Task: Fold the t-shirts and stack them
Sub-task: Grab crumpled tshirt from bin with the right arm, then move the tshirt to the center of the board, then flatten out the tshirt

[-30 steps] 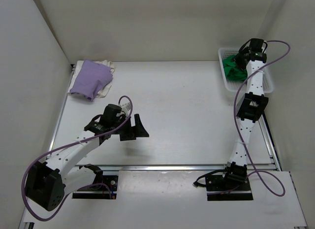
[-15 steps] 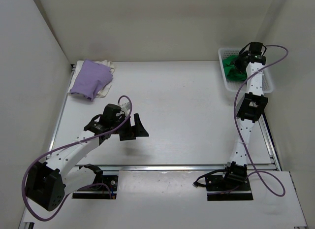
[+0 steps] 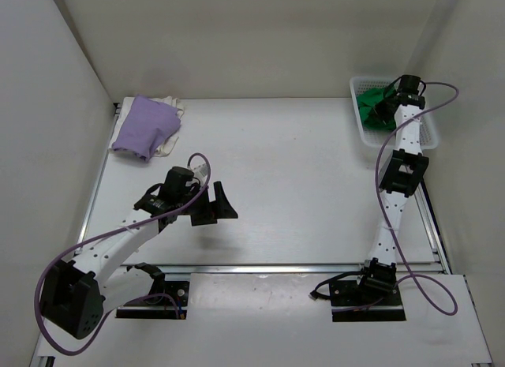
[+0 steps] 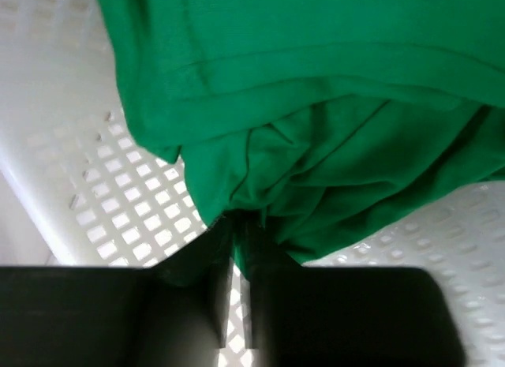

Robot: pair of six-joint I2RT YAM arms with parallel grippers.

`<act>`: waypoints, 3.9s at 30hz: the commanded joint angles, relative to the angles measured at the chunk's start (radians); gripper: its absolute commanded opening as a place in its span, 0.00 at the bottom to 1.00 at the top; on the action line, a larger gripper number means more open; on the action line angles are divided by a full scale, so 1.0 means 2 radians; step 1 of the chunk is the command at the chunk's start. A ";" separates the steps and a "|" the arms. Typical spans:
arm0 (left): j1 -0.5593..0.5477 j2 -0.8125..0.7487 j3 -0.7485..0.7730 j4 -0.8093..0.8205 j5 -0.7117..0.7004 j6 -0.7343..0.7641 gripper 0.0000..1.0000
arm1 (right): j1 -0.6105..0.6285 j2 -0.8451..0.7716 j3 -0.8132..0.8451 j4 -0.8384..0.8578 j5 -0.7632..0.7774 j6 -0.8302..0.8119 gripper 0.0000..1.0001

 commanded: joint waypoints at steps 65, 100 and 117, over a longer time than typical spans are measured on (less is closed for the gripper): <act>0.095 -0.085 0.122 -0.083 -0.061 -0.003 0.99 | 0.337 -0.500 -0.140 -0.226 0.045 -0.184 0.13; 0.068 0.000 0.020 0.015 -0.069 0.008 0.99 | 0.525 -0.807 -0.972 0.223 0.136 -0.150 0.15; 0.049 0.343 0.273 0.073 -0.257 0.101 0.28 | 0.416 -0.927 -1.071 0.172 0.061 -0.128 0.40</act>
